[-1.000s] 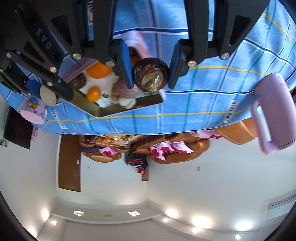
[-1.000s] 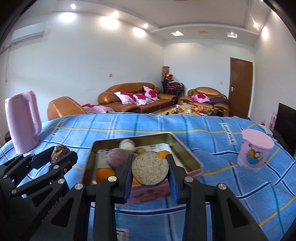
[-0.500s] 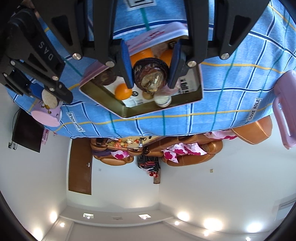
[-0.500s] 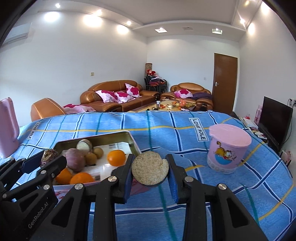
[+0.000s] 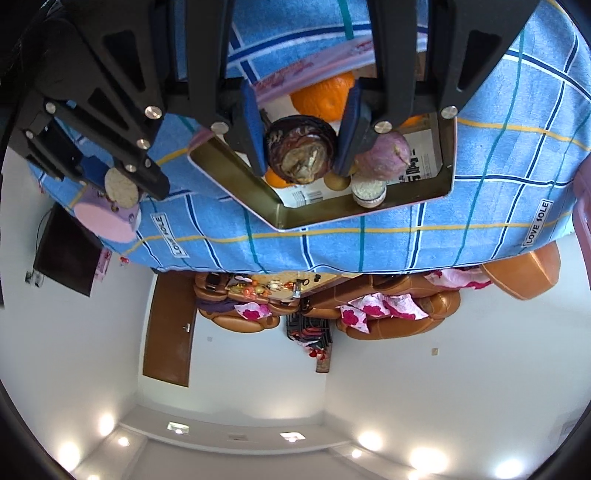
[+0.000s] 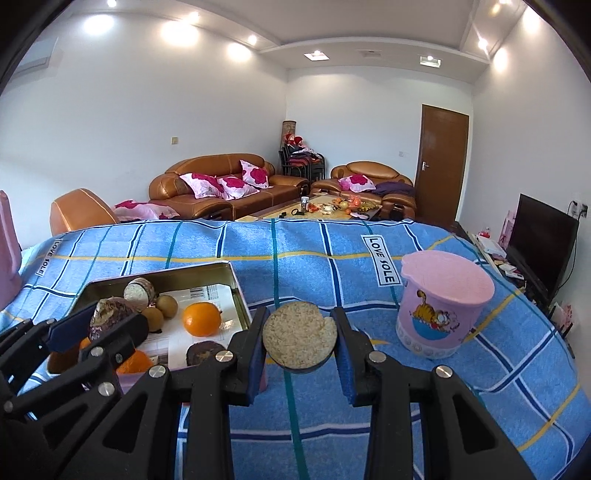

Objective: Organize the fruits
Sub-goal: 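Carry the brown fruit and beige jar over the tin with both tools, then lower the fruit and jar into the tin and open both tools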

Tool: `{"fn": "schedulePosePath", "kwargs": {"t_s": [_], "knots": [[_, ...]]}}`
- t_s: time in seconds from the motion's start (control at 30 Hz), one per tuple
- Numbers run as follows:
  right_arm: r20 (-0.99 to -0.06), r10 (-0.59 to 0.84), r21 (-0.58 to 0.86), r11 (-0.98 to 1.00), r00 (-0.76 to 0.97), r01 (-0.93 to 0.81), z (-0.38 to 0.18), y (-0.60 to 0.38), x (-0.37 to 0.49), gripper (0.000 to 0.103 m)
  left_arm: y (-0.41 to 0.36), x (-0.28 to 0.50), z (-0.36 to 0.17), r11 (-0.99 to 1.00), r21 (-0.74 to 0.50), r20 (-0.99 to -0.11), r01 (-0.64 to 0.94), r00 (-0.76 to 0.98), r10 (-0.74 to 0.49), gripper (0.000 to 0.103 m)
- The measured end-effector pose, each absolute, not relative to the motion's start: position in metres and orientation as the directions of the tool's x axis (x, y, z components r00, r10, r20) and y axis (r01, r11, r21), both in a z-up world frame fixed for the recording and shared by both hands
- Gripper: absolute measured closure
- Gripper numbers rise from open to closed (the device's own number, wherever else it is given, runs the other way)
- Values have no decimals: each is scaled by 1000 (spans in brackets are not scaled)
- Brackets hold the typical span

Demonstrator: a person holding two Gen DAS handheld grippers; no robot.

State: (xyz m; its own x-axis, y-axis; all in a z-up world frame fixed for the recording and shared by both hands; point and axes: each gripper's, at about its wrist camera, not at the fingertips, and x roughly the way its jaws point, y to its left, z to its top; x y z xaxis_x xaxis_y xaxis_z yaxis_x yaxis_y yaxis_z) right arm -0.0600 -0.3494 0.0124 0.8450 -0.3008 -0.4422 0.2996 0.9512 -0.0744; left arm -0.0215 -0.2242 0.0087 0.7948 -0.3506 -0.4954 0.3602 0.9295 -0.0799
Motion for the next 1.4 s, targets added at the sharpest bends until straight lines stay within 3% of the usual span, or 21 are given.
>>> {"fn": "schedulePosePath", "kwargs": {"t_s": [0.37, 0.6, 0.9, 1.4], "knots": [[-474, -241, -35, 966, 847, 255, 25, -348, -16, 67, -209, 30, 17, 947, -180, -549, 266, 772, -321, 64], [-500, -156, -9, 984, 852, 175, 31, -334, 18, 67, -200, 53, 15, 968, -140, -583, 209, 773, -251, 64], [-628, -72, -49, 997, 775, 53, 11, -316, 63, 67, -190, 77, -6, 980, -116, -659, 164, 726, -200, 64], [-754, 18, 3, 1000, 657, -24, -14, -322, 99, 68, -196, 73, -7, 979, -24, -644, 200, 746, -168, 65]]}}
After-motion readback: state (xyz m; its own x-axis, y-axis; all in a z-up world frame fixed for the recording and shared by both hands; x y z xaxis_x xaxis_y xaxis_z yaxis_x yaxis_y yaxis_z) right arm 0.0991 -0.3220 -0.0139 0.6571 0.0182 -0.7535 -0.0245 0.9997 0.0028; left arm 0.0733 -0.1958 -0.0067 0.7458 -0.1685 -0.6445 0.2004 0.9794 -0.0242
